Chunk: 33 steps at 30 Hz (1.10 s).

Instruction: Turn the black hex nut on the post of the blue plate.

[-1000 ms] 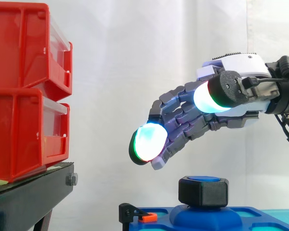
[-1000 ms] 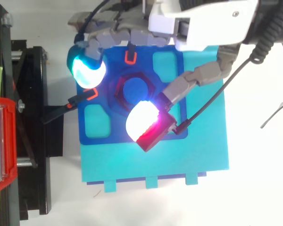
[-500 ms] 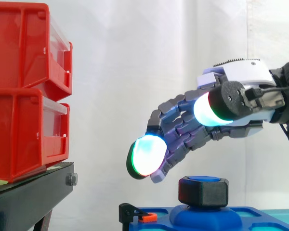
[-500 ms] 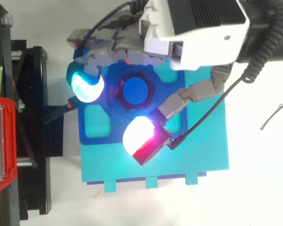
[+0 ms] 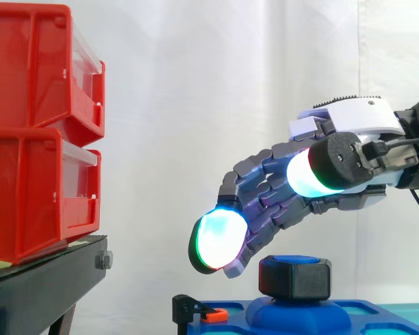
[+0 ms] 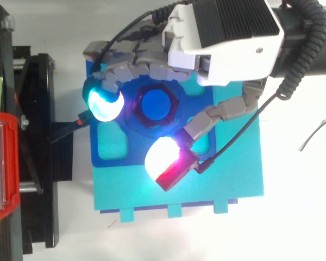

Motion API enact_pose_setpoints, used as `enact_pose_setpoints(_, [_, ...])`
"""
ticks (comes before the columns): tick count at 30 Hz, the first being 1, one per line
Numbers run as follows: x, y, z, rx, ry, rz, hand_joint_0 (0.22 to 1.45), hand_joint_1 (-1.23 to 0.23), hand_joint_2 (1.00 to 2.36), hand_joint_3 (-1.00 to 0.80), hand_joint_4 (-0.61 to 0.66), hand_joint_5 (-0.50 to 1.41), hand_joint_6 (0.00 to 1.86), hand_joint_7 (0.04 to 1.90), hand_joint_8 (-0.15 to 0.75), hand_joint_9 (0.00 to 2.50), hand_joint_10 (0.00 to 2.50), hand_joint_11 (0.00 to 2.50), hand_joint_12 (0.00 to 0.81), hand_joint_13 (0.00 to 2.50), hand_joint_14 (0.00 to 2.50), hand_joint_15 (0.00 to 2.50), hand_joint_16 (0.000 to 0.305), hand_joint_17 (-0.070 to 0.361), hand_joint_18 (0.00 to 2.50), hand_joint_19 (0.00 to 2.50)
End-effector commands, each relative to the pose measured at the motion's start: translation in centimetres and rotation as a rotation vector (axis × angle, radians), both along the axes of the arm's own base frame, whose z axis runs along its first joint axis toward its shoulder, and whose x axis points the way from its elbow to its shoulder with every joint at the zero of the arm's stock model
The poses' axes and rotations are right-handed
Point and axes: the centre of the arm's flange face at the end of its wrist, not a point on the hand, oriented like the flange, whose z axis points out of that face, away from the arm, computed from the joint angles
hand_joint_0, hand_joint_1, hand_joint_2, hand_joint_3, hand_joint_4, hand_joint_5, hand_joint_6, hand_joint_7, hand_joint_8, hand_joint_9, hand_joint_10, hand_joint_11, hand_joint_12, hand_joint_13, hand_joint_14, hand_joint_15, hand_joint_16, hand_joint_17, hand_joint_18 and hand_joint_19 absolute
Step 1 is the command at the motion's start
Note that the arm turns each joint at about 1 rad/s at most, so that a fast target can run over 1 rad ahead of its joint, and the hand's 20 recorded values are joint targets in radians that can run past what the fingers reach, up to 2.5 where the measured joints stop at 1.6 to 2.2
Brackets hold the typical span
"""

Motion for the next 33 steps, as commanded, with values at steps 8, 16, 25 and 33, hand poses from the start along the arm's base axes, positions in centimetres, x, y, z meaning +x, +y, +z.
enact_pose_setpoints(8, [-0.4, -0.5, -0.3, 0.000, 0.029, -0.006, 0.46, -0.48, 1.00, -0.50, 0.44, -0.25, 0.50, 0.83, 0.447, 0.30, 0.00, 0.03, 0.561, 0.44, 0.00, 0.44, 0.067, 0.150, 0.35, 0.33])
enact_pose_setpoints(16, [-0.7, -0.8, -0.4, 0.002, 0.046, 0.001, 0.47, -0.48, 1.00, -0.50, 0.44, -0.25, 0.50, 0.94, 0.444, 0.30, 0.00, 0.03, 0.560, 0.45, 0.00, 0.43, 0.066, 0.149, 0.35, 0.33])
enact_pose_setpoints(25, [-0.8, -1.4, -0.4, 0.002, 0.046, -0.003, 0.47, -0.48, 1.00, -0.50, 0.43, -0.24, 0.50, 0.97, 0.442, 0.30, 0.00, 0.03, 0.560, 0.45, 0.00, 0.43, 0.066, 0.148, 0.35, 0.33])
enact_pose_setpoints(33, [-1.0, -1.9, -0.4, 0.002, 0.046, 0.007, 0.47, -0.48, 1.00, -0.50, 0.42, -0.24, 0.50, 1.00, 0.440, 0.30, 0.00, 0.02, 0.559, 0.45, 0.00, 0.44, 0.066, 0.148, 0.35, 0.33])
